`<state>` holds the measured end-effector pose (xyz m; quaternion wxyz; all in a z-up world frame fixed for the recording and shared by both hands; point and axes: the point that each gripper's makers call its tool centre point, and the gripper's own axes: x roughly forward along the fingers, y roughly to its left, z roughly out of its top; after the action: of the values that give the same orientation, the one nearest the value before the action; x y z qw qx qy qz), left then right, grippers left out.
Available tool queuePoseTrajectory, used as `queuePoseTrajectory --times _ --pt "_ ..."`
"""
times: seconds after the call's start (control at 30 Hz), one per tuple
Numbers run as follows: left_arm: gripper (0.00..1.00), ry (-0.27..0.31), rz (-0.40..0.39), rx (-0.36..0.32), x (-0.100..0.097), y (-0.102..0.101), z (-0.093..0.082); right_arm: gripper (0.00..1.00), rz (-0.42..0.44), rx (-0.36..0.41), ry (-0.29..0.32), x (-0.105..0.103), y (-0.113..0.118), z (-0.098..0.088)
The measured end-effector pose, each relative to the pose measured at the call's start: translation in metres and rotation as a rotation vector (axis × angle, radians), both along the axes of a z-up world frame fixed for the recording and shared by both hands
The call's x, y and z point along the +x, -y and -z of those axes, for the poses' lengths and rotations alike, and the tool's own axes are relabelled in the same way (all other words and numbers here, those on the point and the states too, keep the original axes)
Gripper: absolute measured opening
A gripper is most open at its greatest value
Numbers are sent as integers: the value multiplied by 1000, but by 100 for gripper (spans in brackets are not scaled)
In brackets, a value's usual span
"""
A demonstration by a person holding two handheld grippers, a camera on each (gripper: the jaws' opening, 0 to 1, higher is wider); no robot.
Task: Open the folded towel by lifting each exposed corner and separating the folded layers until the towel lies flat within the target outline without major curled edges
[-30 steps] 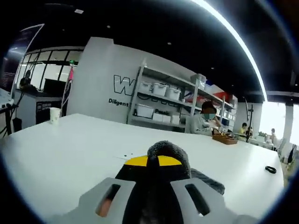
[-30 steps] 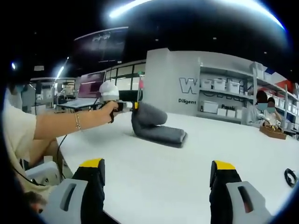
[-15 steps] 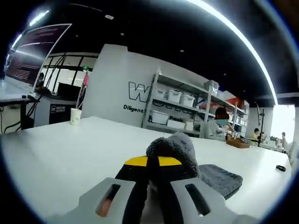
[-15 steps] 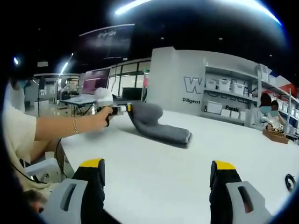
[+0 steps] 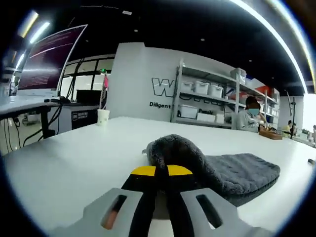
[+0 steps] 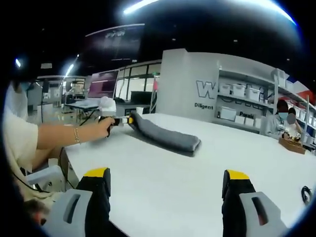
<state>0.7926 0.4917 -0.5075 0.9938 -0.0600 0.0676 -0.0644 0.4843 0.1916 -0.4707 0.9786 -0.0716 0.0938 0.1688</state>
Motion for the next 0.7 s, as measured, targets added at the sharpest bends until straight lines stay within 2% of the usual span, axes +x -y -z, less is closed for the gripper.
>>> queuePoseTrajectory --times 0.13,0.27,0.33,0.43,0.5,0.53,0.6,0.63,0.7 --pt "7 -39 11 18 -4 -4 7 93 3 -2 -4 0 1 1" --pt "19 -40 35 128 -9 -9 7 94 4 1 -7 1 1 2" --pt "29 -49 107 166 -14 -3 5 94 -3 2 -4 1 -2 1" --pt "44 -58 169 239 -20 -2 2 94 -6 0 -4 1 -4 0" --pt "60 -43 185 260 -25 -1 -2 94 -7 -3 -6 2 -5 0" --pt "67 -37 220 286 -30 2 -4 94 -8 -4 -8 2 -6 1" --pt "77 -33 273 295 -38 8 -6 94 -11 -6 -10 2 -7 1" --pt "82 -33 323 306 -45 14 -7 94 -13 -9 -13 3 -9 1" --pt "94 -44 369 295 -59 20 -8 94 -18 -15 -18 4 -13 3"
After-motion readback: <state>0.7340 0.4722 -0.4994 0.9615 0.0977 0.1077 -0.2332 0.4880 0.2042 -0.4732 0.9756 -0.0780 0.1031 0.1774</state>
